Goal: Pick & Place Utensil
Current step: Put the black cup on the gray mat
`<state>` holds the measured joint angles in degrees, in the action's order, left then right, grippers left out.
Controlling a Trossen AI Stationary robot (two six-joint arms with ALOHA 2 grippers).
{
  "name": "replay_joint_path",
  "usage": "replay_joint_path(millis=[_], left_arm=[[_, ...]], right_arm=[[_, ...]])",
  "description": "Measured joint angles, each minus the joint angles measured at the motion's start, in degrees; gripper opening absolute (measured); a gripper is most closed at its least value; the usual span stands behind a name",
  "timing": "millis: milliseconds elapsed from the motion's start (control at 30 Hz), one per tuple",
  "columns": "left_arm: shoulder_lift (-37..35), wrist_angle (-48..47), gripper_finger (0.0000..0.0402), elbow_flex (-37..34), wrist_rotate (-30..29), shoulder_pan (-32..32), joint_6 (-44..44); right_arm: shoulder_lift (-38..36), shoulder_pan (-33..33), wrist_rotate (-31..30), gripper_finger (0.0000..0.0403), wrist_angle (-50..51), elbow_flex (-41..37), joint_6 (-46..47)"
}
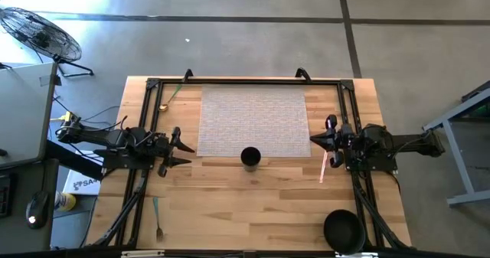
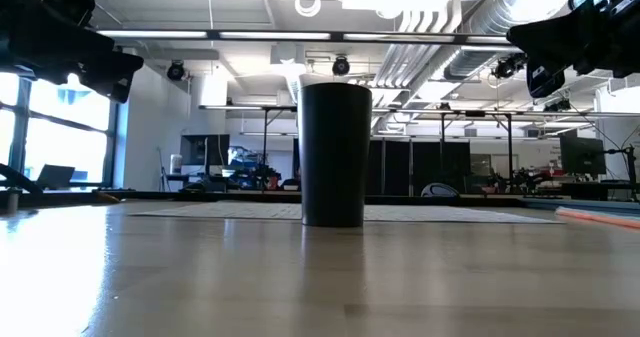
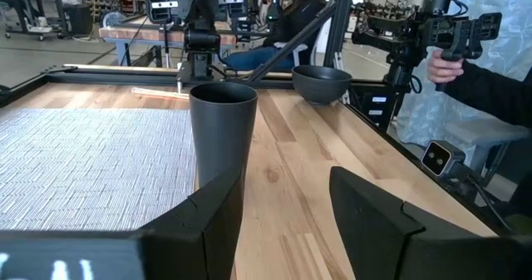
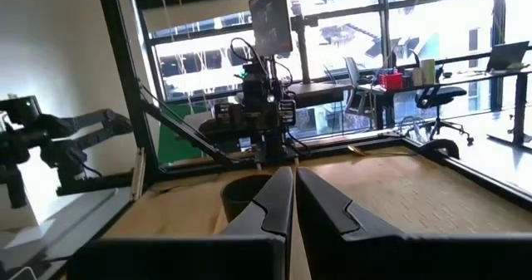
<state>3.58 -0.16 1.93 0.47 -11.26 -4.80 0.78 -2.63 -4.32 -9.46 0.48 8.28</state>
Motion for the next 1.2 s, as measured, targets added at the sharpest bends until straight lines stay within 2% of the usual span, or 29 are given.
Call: replay_joint_path(millis=[133,233,400,767,1100,1200], left_arm=[[-0.01,0.0,0.0177,0.0,0.0,0.02,-0.02],[-0.01,0.0,0.0177,0.0,0.0,0.0,0.0],[-0.01,0.0,0.0177,0.0,0.0,0.01,0.0],[-0.01,0.0,0.0177,0.0,0.0,0.0,0.0],[-0.01,0.0,0.0177,0.0,0.0,0.0,-0.02],[0.0,-0.02,0.0177,0.0,0.0,-0.01,-0.02]], right_arm=[[0.0,0.0,0.31,0.0012,-1.43,0.01,-2.69],[0.21,-0.04,1.93,0.0012,-2.89,0.0,-1.38],[5.27,-0.91,1.63,0.0012,-8.06,0.0,-0.68],[29.56,-3.35,1.29,0.0012,-27.11,0.02,-0.79],[50.87,-5.69,1.33,0.0013,-32.89,4.01,0.23],[56.83,-5.7,0.65,0.0025,-36.34,4.8,2.23]])
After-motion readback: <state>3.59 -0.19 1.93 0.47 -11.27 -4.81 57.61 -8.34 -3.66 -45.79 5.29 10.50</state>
